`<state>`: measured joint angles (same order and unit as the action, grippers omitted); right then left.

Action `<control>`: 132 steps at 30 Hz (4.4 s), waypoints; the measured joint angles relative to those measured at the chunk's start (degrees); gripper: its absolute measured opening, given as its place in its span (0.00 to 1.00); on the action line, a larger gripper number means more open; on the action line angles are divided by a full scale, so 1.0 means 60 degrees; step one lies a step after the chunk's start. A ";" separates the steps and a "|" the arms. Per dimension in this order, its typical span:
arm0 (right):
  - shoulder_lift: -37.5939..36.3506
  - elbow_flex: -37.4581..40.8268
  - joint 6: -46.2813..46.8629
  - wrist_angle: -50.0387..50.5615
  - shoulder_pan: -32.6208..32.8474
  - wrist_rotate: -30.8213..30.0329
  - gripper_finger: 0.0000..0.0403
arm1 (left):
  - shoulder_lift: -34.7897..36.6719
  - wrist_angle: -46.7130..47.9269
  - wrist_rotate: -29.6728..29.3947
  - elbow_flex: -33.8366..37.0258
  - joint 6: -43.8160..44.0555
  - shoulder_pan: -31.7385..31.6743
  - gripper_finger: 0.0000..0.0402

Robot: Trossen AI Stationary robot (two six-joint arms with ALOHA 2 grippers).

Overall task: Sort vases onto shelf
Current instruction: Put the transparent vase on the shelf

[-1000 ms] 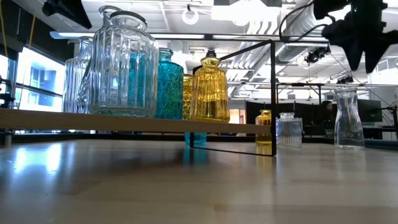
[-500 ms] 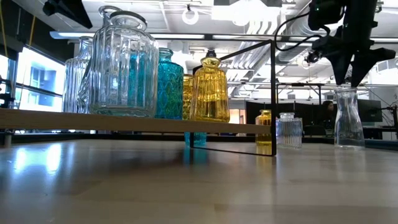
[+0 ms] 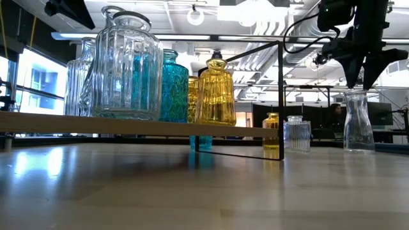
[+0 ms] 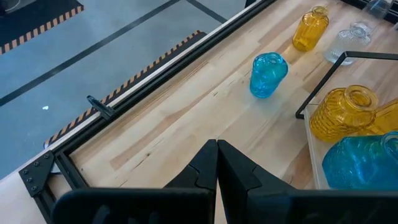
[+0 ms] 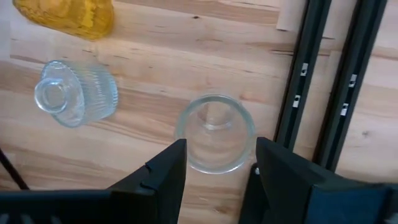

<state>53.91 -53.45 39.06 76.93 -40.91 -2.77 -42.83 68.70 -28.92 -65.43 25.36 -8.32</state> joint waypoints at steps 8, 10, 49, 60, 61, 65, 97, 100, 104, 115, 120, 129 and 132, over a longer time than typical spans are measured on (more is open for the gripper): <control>0.0004 0.0000 -0.0011 0.0278 -0.0171 -0.0454 0.44 | 0.0000 -0.0002 -0.0026 0.0000 -0.0003 0.0000 0.00; 0.0015 -0.0001 -0.0061 0.0281 -0.0264 -0.0458 0.44 | 0.0000 -0.0001 -0.0029 0.0000 -0.0007 -0.0001 0.00; 0.0918 -0.0007 -0.0265 0.0009 -0.0488 -0.0436 0.44 | 0.0000 -0.0002 -0.0030 -0.0004 0.0168 0.0001 0.00; 0.0918 -0.0007 -0.0460 0.0171 -0.0488 -0.0194 0.21 | 0.0000 -0.0002 -0.0030 -0.0004 0.0168 -0.0003 0.00; 0.0918 -0.0007 -0.0499 0.0171 -0.0488 -0.0157 0.18 | 0.0000 -0.0002 -0.0030 -0.0004 0.0166 0.0001 0.00; 0.0918 -0.0007 -0.0516 0.0179 -0.0488 -0.0026 0.07 | 0.0000 -0.0002 -0.0029 -0.0004 0.0168 0.0001 0.00; 0.0954 0.0269 -0.0727 -0.0391 -0.0488 0.0532 0.32 | 0.0000 0.0000 -0.0026 -0.0004 0.0168 0.0001 0.00; 0.0954 0.1079 -0.0662 -0.0750 -0.0476 0.0942 0.34 | 0.0004 0.0001 -0.0026 -0.0004 0.0168 -0.0003 0.00; 0.0886 0.1836 -0.0296 -0.1523 -0.0268 0.1496 0.35 | 0.0004 0.0001 -0.0026 -0.0004 0.0168 0.0001 0.00; 0.0938 0.1335 -0.0340 -0.1528 -0.0040 0.1013 0.27 | 0.0004 0.0001 -0.0026 -0.0004 0.0168 -0.0003 0.00; 0.0940 0.1242 -0.0512 -0.1373 -0.0040 0.1251 0.10 | 0.0004 0.0001 -0.0026 -0.0004 0.0164 -0.0003 0.00; 0.0936 0.1231 -0.0364 -0.1176 0.0070 0.1892 0.04 | 0.0004 0.0003 -0.0029 -0.0004 0.0097 -0.0003 0.00; 0.0936 0.1140 -0.0239 -0.1085 0.0365 0.2086 0.01 | 0.0021 0.0018 -0.0024 -0.0035 0.0180 -0.0003 0.00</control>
<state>59.53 -46.61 37.63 70.42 -38.72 9.74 -42.70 68.80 -29.07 -65.64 26.44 -8.34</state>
